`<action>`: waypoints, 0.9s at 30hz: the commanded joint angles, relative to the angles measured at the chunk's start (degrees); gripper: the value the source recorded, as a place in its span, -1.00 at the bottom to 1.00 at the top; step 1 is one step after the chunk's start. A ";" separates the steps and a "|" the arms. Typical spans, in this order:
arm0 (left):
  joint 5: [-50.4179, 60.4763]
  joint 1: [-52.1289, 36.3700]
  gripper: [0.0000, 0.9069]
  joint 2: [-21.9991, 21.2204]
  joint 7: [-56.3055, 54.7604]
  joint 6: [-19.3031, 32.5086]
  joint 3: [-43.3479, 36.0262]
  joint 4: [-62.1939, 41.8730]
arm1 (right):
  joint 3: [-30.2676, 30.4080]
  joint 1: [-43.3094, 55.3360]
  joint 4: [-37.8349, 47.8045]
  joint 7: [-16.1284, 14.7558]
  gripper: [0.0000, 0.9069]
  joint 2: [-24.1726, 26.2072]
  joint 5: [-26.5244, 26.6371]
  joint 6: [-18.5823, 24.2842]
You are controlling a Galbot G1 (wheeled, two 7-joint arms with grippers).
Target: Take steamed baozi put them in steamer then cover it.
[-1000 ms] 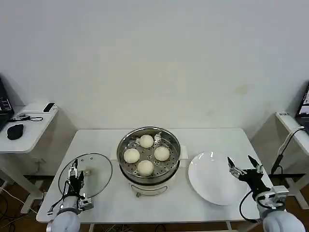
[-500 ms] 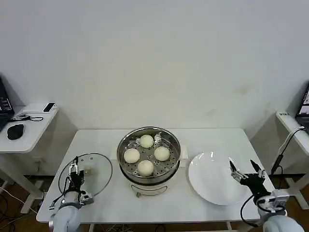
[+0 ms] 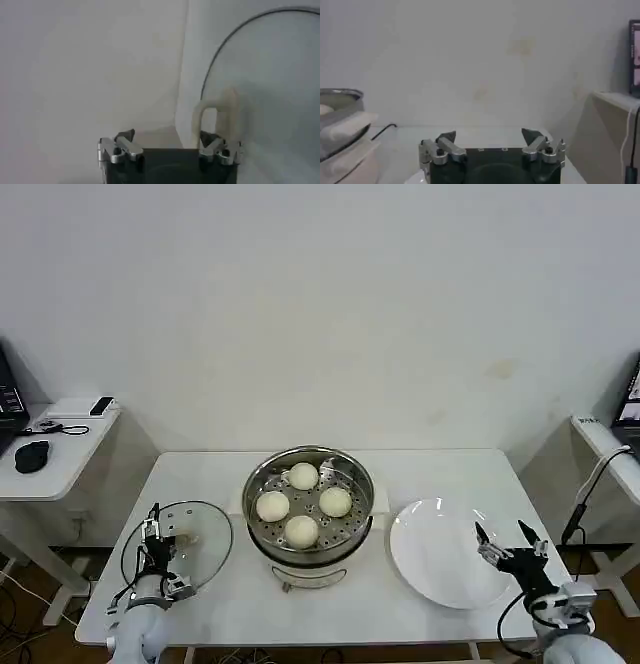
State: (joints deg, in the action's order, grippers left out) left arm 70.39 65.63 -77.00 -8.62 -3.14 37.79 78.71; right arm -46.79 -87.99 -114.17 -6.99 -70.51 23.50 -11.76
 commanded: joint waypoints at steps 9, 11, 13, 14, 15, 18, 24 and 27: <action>-1.72 -1.03 -1.00 -0.12 -3.97 2.40 0.08 -7.41 | -0.33 0.11 1.54 -0.28 1.00 0.32 -0.30 0.18; -2.09 -0.79 -1.00 -0.24 -4.39 2.53 0.09 -6.95 | -0.43 -0.04 1.80 -0.23 1.00 0.32 -0.32 0.12; -2.12 -0.58 -1.00 -0.37 -4.38 2.55 0.12 -6.41 | -0.43 -0.24 1.86 -0.22 1.00 0.27 -0.32 0.16; -2.33 -0.42 -1.00 -0.44 -4.38 2.57 0.11 -5.85 | -0.43 -0.45 1.80 -0.21 1.00 0.15 -0.32 0.18; -2.52 -0.24 -1.00 -0.47 -4.45 2.57 0.10 -5.26 | -0.45 -0.54 1.74 -0.20 1.00 0.06 -0.32 0.18; -2.77 0.21 -1.00 -0.59 -4.44 2.69 0.28 -3.46 | -0.37 -0.67 1.56 -0.20 1.00 -0.08 -0.32 0.17; -3.29 1.17 -1.00 -0.39 -4.21 2.82 0.72 0.17 | -0.43 -0.94 1.78 -0.19 1.00 0.43 -0.53 0.46; -3.36 1.73 -1.00 -0.14 -4.11 2.96 0.97 1.58 | -0.40 -0.70 1.75 -0.16 1.00 0.29 -0.48 0.40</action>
State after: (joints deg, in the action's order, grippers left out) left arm 67.28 66.64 -77.42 -12.31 -0.45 38.53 76.39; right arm -47.20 -88.73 -112.51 -7.20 -70.32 23.10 -11.49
